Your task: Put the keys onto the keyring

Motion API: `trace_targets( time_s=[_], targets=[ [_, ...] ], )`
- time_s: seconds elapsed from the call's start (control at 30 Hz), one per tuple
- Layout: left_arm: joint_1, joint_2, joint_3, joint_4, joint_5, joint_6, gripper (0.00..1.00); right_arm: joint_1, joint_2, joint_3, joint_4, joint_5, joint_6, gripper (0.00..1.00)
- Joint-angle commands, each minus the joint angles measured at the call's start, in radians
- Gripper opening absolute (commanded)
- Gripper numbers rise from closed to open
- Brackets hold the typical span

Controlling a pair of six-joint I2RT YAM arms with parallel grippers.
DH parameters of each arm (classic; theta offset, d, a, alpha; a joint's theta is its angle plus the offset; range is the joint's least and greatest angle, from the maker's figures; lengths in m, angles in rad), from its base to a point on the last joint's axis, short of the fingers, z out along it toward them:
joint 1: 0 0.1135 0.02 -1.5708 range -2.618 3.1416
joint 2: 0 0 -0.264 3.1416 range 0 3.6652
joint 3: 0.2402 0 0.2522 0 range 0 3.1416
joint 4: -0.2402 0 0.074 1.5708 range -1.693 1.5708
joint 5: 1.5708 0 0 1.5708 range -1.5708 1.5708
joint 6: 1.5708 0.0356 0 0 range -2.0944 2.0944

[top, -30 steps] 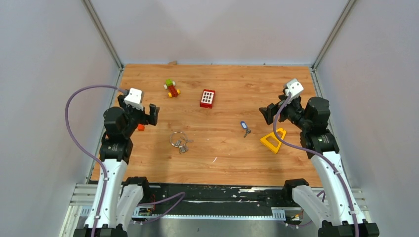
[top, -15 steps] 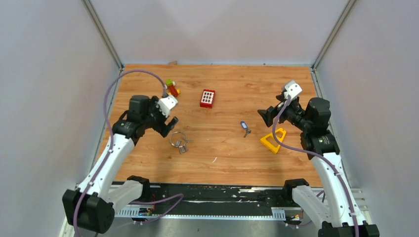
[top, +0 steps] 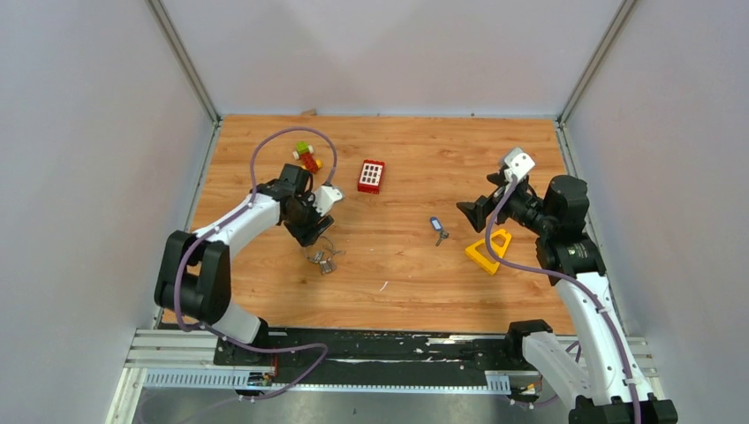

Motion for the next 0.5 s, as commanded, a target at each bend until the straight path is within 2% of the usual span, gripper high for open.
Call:
trace_targets(
  time_s=[0.0,0.2,0.47],
  targets=[
    [-0.027,0.087,0.051,0.005,-0.072,-0.012,0.66,0.004,0.001,0.0,0.005,-0.037,-0.016,1.0],
    [-0.04,0.17,0.06,0.024,-0.111,-0.022,0.58,0.004,0.007,-0.005,0.005,-0.044,-0.02,1.0],
    [-0.059,0.21,0.041,0.025,-0.092,-0.065,0.34,0.004,0.007,-0.006,0.004,-0.049,-0.025,1.0]
  ],
)
